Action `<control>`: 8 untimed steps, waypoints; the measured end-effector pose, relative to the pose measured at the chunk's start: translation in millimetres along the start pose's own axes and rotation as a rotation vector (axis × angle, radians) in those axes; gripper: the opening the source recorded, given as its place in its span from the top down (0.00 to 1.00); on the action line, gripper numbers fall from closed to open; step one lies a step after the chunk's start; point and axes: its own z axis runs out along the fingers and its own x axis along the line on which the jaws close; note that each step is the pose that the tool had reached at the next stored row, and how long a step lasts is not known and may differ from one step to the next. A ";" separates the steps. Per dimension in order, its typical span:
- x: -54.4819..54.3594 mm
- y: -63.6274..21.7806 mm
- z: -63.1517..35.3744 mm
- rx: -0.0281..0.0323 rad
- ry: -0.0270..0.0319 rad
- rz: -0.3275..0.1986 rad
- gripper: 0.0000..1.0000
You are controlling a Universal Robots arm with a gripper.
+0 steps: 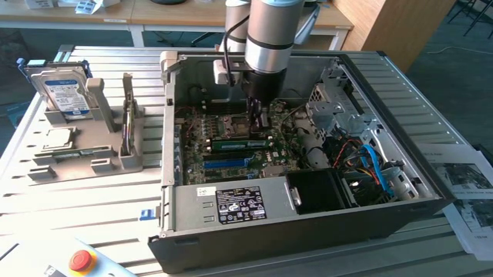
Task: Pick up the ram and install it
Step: 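Press down the ram until it locks into place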
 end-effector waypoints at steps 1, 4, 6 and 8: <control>0.0 1.2 0.0 0.0000 0.0000 0.000 0.90; 0.1 4.8 0.1 0.0000 -0.0001 0.000 0.90; 0.1 6.8 0.1 0.0000 0.0000 0.000 0.90; 0.1 9.1 0.1 0.0000 0.0000 0.000 0.90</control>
